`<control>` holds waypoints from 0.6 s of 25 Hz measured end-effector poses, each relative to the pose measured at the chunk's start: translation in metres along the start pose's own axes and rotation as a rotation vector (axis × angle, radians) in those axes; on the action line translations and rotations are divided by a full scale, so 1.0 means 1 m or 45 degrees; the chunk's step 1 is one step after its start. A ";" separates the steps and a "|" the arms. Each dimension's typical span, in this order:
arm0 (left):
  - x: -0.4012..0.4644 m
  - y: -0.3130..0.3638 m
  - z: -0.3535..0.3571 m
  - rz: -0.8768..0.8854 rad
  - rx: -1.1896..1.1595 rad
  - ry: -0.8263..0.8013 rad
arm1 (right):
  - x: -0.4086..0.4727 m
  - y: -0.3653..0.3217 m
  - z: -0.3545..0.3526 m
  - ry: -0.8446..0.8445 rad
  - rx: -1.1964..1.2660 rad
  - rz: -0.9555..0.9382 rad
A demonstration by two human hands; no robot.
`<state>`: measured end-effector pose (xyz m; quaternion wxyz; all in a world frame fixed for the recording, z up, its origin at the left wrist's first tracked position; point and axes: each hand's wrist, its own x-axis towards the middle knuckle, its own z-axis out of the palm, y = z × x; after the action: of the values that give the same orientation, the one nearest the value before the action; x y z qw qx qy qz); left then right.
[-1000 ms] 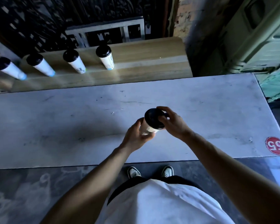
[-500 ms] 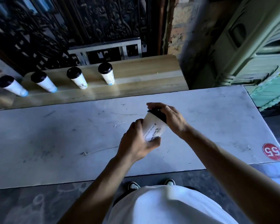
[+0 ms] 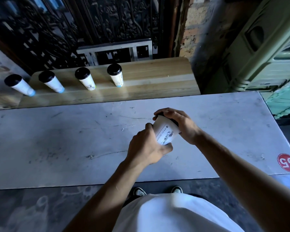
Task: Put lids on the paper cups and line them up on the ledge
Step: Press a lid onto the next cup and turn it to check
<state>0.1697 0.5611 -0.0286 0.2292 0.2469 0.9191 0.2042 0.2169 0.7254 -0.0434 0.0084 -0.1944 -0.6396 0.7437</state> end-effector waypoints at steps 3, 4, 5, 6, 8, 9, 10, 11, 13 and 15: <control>0.000 0.000 -0.001 0.002 -0.006 0.002 | -0.001 0.003 0.001 -0.010 0.034 -0.007; 0.000 -0.001 -0.001 0.000 -0.012 0.003 | -0.001 0.003 0.003 -0.011 0.047 -0.008; 0.000 -0.001 -0.001 -0.004 -0.022 0.003 | -0.001 0.003 0.004 -0.013 0.052 -0.008; 0.000 -0.002 -0.002 -0.012 -0.034 -0.003 | -0.001 0.002 0.004 -0.016 0.046 -0.006; -0.001 -0.003 -0.001 -0.042 -0.068 -0.026 | -0.002 0.002 0.006 -0.027 0.015 -0.002; -0.002 -0.004 -0.001 -0.054 -0.088 -0.040 | -0.002 0.003 0.006 -0.029 0.003 -0.002; -0.002 -0.005 -0.002 -0.063 -0.115 -0.058 | -0.002 0.003 0.007 -0.027 0.000 -0.001; -0.002 -0.006 -0.002 -0.070 -0.162 -0.084 | -0.002 0.002 0.008 -0.023 0.002 0.000; -0.001 -0.008 -0.003 -0.091 -0.302 -0.150 | -0.003 0.000 0.009 -0.027 0.018 0.007; 0.001 -0.010 -0.003 -0.103 -0.425 -0.198 | -0.003 -0.001 0.009 -0.035 0.045 0.011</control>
<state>0.1634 0.5527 -0.0317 0.3453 0.1832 0.8612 0.3249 0.2165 0.7162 -0.0407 -0.0002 -0.1868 -0.6254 0.7576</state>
